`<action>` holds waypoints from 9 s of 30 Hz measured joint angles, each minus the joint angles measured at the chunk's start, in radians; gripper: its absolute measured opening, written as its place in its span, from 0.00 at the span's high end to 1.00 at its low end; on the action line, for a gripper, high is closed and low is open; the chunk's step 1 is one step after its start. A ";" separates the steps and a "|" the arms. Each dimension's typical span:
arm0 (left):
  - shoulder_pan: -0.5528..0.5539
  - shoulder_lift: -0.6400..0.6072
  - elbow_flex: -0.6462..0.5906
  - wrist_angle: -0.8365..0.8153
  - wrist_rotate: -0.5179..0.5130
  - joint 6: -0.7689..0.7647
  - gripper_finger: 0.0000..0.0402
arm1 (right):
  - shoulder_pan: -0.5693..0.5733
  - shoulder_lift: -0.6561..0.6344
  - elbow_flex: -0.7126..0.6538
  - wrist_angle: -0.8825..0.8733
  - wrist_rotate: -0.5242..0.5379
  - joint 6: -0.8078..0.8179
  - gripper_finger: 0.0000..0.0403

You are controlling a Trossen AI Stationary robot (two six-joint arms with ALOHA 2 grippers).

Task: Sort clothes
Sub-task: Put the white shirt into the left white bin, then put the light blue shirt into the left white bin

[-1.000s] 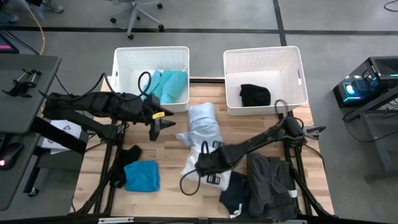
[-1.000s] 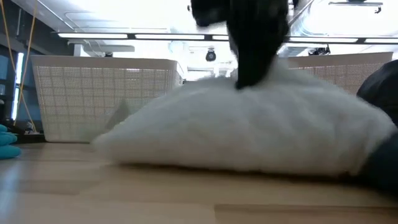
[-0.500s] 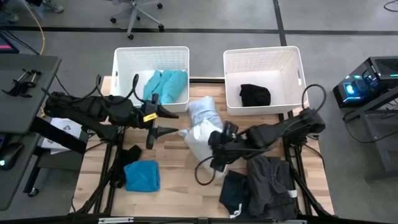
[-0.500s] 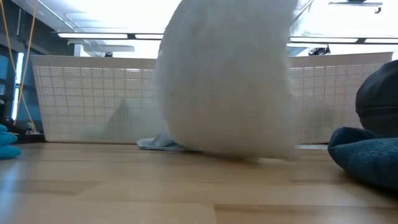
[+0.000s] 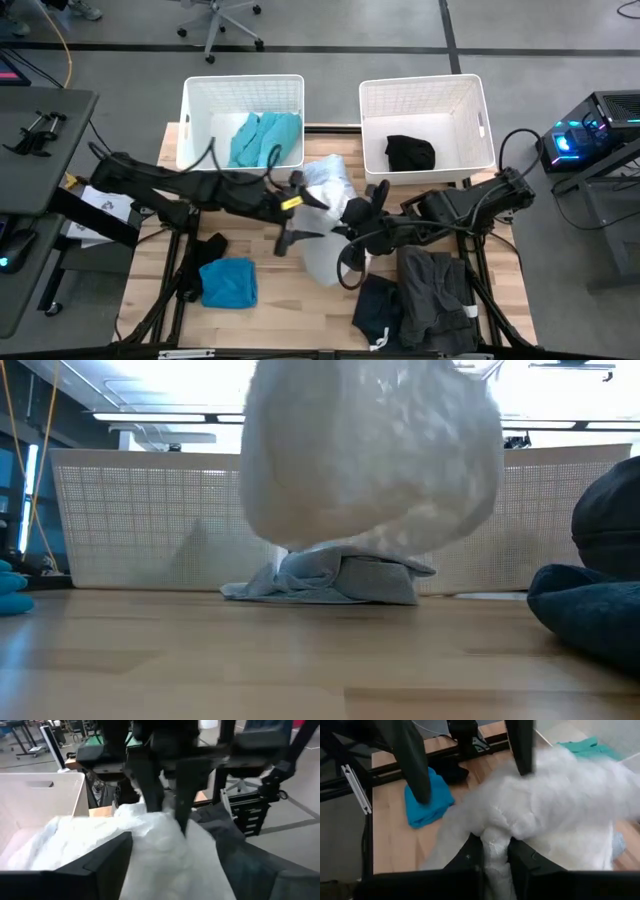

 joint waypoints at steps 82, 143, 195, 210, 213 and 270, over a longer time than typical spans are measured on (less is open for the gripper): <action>0.861 -0.210 -0.191 -0.737 -0.339 -0.233 0.60 | 0.018 -0.102 0.002 0.316 0.256 0.028 0.44; 0.565 -0.366 -0.176 -0.610 0.147 -0.443 0.39 | -0.346 0.673 0.008 -0.116 -0.445 0.100 0.58; 0.167 0.148 -0.173 0.024 0.544 -0.117 0.47 | -0.037 0.115 -0.002 0.044 -0.031 0.078 0.97; 0.154 0.046 -0.178 -0.025 0.552 -0.288 0.94 | -0.038 0.044 0.006 0.014 -0.046 0.279 0.62; 0.156 -0.041 -0.145 -0.039 0.543 -0.292 0.96 | -0.007 0.005 0.004 0.041 0.042 0.215 0.53; 1.062 0.019 -0.060 -0.644 0.035 -0.135 0.47 | 0.176 -0.083 0.002 -0.023 0.576 0.262 0.49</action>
